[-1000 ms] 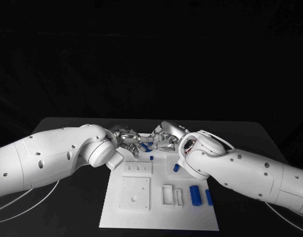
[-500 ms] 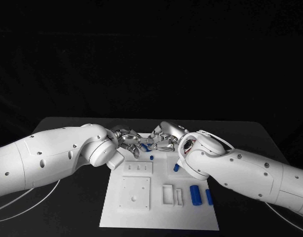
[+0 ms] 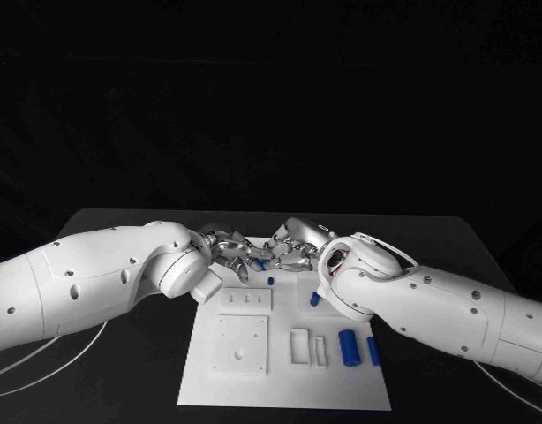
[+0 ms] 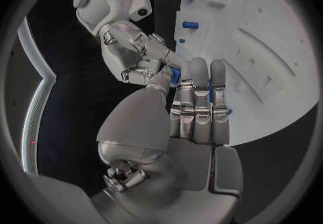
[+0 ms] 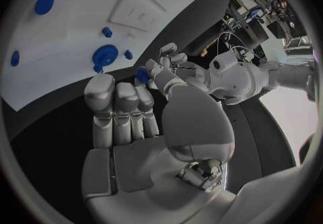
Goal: Assemble the parts on the task board
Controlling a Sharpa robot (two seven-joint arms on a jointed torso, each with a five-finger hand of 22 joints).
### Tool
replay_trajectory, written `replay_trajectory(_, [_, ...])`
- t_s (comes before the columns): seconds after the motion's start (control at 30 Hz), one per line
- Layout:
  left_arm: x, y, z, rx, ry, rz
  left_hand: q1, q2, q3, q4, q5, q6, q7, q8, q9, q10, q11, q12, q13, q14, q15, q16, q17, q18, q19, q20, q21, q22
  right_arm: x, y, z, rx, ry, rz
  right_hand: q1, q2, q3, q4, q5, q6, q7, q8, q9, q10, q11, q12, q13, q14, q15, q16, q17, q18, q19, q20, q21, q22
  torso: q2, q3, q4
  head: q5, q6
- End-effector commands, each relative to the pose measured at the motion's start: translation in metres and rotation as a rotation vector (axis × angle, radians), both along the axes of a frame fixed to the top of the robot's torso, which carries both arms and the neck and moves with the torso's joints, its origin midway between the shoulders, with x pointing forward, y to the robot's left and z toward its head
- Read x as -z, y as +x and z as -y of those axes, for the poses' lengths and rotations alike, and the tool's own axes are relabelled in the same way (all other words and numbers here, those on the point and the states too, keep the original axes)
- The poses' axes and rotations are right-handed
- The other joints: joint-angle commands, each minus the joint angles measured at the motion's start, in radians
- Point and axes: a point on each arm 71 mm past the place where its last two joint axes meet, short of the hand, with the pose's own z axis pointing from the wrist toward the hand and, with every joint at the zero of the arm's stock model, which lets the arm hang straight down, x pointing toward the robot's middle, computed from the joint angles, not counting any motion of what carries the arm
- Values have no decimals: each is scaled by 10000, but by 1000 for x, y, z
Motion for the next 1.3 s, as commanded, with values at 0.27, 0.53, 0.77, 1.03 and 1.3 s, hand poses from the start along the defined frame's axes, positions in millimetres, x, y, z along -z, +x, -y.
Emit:
replay_trajectory(0.27, [-1,1,-2,-124,-98,6,-572,-355,1432,-465,-118,841,-562,46,1552,478,-225,1038,125,39,-233,849,369,-190,-69,-201,336,360,2,-1,-1,-167,-157,-41,-60,23,2,64,67,578,-137,29,11,28,-56,-27,0,-10,-69,-36,-10,-20,426,-52,21,1069,14,-8,-4,-17,-55])
replay_trajectory(0.53, [0,0,-1,2,-45,-62,-763,-451,1435,-412,-220,1103,-711,37,2460,494,-355,1827,322,48,-368,1597,518,-243,-15,-334,614,673,3,-1,-1,-152,-138,-65,-67,28,-7,85,89,579,-141,30,11,26,-58,-30,-2,-12,-70,-46,-19,-20,427,-53,21,1069,4,-1,5,-60,-93])
replay_trajectory(0.77, [0,0,-2,-19,-38,-43,-841,-454,1362,-351,-206,1302,-826,32,3262,495,-475,2469,536,143,-480,2145,556,-280,36,-452,893,977,5,-1,0,-144,-104,-108,-72,15,-14,99,139,574,-141,29,10,18,-59,-44,-13,-13,-70,-56,-29,-19,426,-54,14,1068,0,1,6,-50,-135])
replay_trajectory(1.03, [-1,1,-4,-53,68,110,-958,-503,1341,-406,-12,1555,-962,49,3977,510,-615,3181,767,361,-608,2633,625,-302,121,-573,1190,1271,6,-1,1,-153,-8,-121,-130,-111,-47,178,137,411,-107,18,-21,-56,-34,-163,-111,-31,-57,-150,-117,-8,405,-43,-104,1041,-3,3,-9,-31,-183])
replay_trajectory(1.3, [-1,2,-6,-58,296,332,-1043,-511,1340,-497,56,1678,-1027,25,4482,505,-682,3599,858,410,-682,2954,716,-328,135,-656,1385,1482,8,-2,9,-179,237,-90,-248,-536,-378,587,98,-219,48,11,-56,-266,70,-476,-387,-83,10,-441,-396,36,350,15,-478,956,-5,4,-7,-37,-197])
